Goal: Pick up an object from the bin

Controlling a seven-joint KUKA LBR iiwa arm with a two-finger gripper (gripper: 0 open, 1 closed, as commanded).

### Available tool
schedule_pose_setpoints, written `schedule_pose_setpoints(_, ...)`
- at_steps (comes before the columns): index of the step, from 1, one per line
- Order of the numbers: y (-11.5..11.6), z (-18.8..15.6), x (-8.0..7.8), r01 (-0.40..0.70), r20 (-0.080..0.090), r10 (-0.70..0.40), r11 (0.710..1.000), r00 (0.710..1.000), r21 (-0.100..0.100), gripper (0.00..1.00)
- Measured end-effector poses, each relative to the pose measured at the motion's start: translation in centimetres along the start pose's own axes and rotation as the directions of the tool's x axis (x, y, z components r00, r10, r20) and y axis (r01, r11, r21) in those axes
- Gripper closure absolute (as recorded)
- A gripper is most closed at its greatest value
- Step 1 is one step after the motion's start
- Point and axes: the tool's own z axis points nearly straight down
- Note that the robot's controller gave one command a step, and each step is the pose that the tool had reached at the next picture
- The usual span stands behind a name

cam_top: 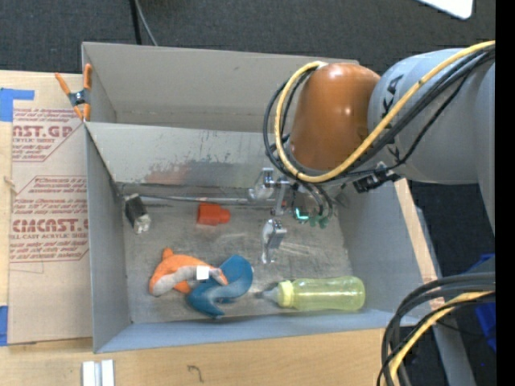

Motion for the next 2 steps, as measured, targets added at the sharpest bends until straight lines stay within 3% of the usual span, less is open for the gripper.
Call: schedule_pose_setpoints(2,0.0,1.2,0.6,-0.052,0.014,0.052,0.999,0.999,-0.001,0.00)
